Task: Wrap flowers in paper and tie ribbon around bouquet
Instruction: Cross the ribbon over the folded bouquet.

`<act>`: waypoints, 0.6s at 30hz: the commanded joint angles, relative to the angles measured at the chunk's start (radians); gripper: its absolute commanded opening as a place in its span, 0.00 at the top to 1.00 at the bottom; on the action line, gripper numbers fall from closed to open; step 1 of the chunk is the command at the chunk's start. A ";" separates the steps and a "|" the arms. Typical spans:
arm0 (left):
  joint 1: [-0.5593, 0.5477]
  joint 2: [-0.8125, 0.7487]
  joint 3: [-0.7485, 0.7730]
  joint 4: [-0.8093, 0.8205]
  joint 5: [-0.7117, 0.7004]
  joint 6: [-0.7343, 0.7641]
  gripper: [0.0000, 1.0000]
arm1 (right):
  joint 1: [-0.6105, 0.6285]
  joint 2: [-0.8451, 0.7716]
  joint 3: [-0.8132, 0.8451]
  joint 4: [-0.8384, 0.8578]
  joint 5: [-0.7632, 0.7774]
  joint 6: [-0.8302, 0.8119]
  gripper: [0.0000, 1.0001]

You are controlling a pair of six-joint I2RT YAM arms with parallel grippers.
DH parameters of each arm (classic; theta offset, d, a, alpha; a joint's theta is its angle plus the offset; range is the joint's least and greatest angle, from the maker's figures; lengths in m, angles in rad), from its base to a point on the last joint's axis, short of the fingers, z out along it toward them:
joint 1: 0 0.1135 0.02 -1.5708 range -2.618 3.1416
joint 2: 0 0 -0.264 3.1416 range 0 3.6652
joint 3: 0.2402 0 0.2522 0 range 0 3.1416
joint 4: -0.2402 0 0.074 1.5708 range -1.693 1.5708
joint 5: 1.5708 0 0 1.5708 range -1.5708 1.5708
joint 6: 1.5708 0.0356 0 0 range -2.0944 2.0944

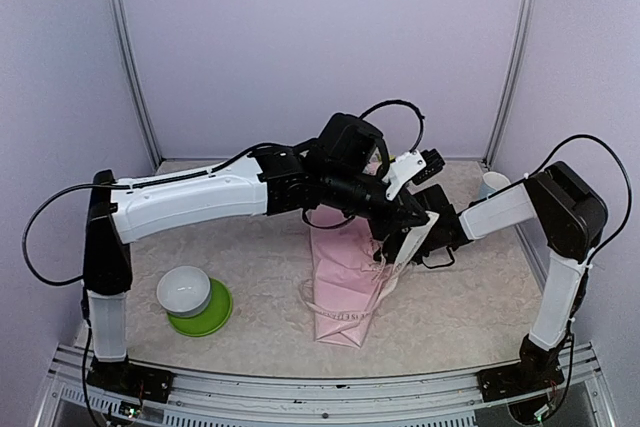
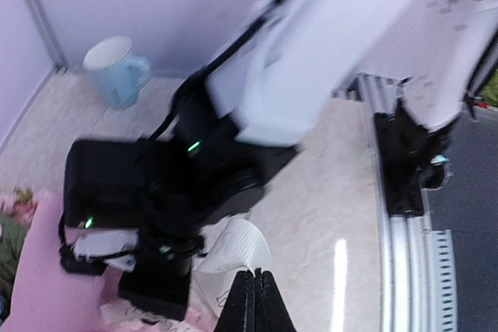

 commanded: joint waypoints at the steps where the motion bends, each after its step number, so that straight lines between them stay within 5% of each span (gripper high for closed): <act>1: 0.078 0.100 0.009 -0.014 -0.093 -0.056 1.00 | -0.007 0.015 0.019 -0.026 -0.009 -0.016 1.00; 9: 0.248 0.036 -0.215 0.297 0.034 -0.247 1.00 | -0.007 0.011 0.018 -0.026 -0.017 -0.015 1.00; 18: 0.350 0.166 -0.186 0.210 -0.068 -0.334 1.00 | -0.007 0.005 0.030 -0.048 -0.010 -0.024 1.00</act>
